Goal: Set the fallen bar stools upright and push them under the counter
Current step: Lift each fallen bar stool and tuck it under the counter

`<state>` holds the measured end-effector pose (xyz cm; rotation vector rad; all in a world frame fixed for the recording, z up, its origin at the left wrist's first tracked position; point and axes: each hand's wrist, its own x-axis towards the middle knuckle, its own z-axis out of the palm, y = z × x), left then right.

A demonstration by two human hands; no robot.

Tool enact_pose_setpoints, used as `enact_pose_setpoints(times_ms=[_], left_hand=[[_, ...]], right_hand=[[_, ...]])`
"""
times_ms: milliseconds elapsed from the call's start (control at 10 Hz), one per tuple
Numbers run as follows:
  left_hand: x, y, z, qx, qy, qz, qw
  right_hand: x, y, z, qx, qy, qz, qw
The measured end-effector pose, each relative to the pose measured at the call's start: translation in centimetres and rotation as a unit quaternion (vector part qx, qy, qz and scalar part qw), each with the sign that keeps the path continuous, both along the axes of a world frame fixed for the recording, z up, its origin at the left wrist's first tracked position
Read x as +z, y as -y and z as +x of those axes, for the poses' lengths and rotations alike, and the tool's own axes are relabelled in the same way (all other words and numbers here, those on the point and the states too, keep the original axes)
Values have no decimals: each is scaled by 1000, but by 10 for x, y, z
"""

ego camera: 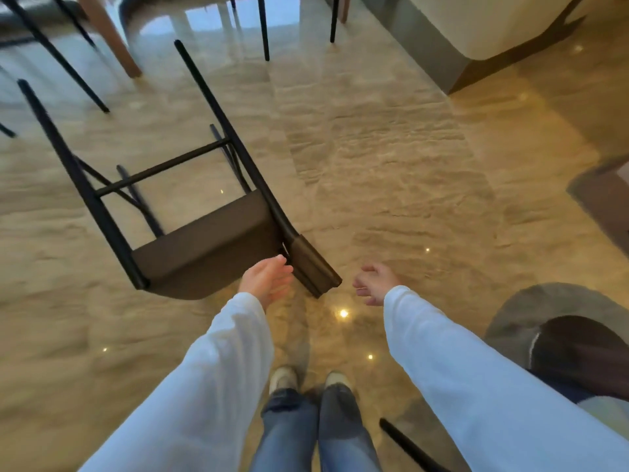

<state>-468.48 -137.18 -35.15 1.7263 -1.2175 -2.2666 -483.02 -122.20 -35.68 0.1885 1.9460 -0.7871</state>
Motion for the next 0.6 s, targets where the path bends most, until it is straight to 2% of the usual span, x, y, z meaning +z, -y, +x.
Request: enact_pose_setpoints(times_ms=[100, 300, 400, 500, 600], left_hand=[[-43, -5, 1, 0, 4, 4, 1000], [-164, -18, -9, -32, 64, -11, 997], [-234, -35, -23, -142, 96, -90, 981], [-273, -60, -40, -224, 110, -117, 961], [-318, -85, -60, -265, 109, -136, 948]], right_hand=[[-49, 10, -2, 35, -40, 7, 999], [-133, 34, -13, 225, -152, 24, 962], [-176, 40, -20, 292, -175, 45, 939], [-206, 46, -21, 349, -196, 40, 915], [-229, 53, -18, 411, -245, 33, 878]])
